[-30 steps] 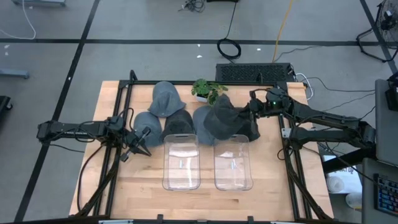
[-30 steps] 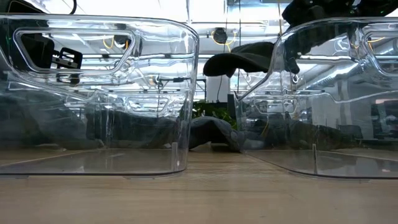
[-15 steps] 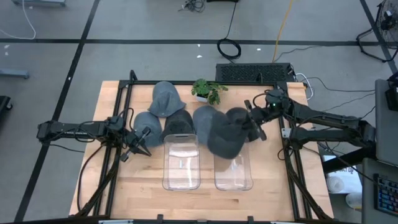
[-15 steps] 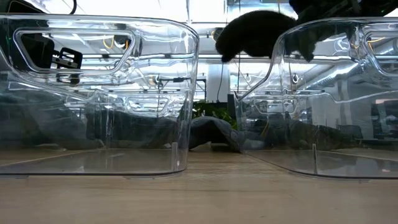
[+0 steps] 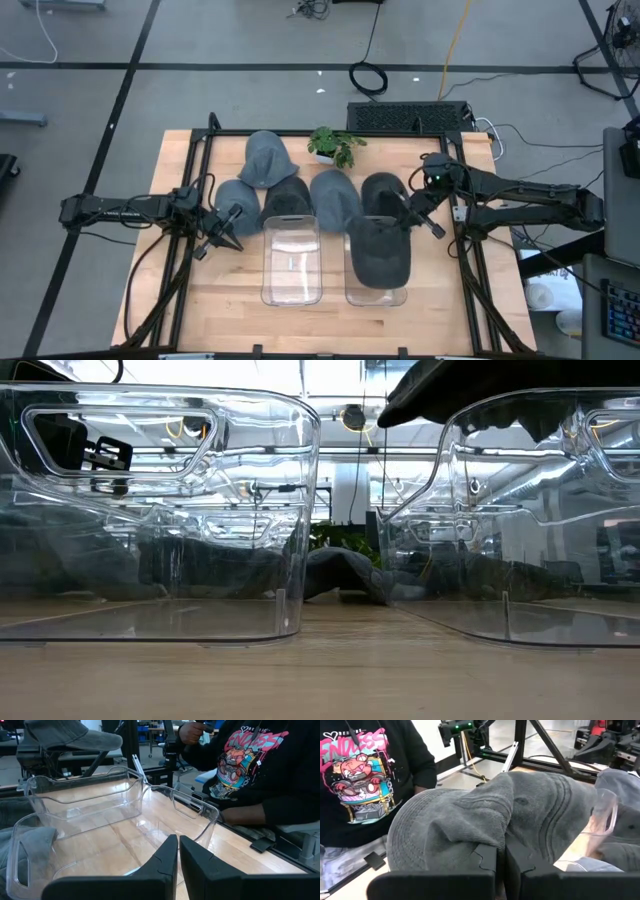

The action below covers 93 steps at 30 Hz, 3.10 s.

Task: Pick & Place hat
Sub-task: Put the top black cap into the right transparent bin

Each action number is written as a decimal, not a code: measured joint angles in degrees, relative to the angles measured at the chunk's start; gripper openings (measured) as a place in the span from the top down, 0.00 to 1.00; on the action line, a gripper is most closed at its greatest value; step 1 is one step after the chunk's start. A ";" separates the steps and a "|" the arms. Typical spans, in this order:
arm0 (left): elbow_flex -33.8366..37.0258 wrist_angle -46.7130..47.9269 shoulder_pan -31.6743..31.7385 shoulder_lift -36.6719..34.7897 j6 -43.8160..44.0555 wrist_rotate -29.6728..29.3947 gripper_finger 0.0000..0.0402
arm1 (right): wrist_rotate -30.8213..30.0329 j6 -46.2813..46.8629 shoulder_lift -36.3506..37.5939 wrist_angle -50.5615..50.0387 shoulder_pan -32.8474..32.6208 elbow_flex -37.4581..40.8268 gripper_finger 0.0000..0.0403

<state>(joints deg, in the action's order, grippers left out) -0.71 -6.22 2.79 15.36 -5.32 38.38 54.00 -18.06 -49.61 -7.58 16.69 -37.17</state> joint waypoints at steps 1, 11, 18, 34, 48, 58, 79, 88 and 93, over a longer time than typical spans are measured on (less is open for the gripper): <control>0.00 -0.01 0.01 -0.01 0.00 0.00 0.94 | 0.00 0.02 0.00 0.00 0.00 0.00 1.00; 0.00 0.00 0.01 0.01 0.00 0.00 0.94 | -0.04 1.56 -2.25 5.20 -3.40 2.58 1.00; 0.00 -0.01 0.01 -0.01 0.00 -0.02 0.94 | -0.28 7.97 -5.71 21.73 -4.17 10.32 1.00; 0.00 0.00 0.02 0.01 0.00 -0.01 0.94 | -4.68 15.66 -8.95 39.04 -4.81 20.28 1.00; 0.00 0.00 0.02 0.00 0.00 -0.02 0.94 | -4.52 11.50 -8.93 36.09 -4.83 21.81 1.00; 0.00 0.00 0.00 0.01 0.00 -0.02 0.94 | -4.61 13.33 -8.93 38.23 -4.83 22.12 1.00; 0.00 0.00 0.00 0.02 0.00 -0.01 0.94 | -21.24 21.23 -8.91 47.63 -4.81 22.12 0.70; 0.00 -0.02 0.00 0.02 0.00 -0.02 0.94 | -22.69 23.00 -7.48 34.93 -9.51 12.70 0.78; 0.00 -0.01 0.01 0.02 0.00 -0.02 0.94 | -35.04 15.35 -7.98 1.41 -16.17 -0.50 0.96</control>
<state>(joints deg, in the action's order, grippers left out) -0.71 -6.23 2.79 15.38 -5.32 38.37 18.95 -2.72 -57.59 -6.17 0.52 -37.67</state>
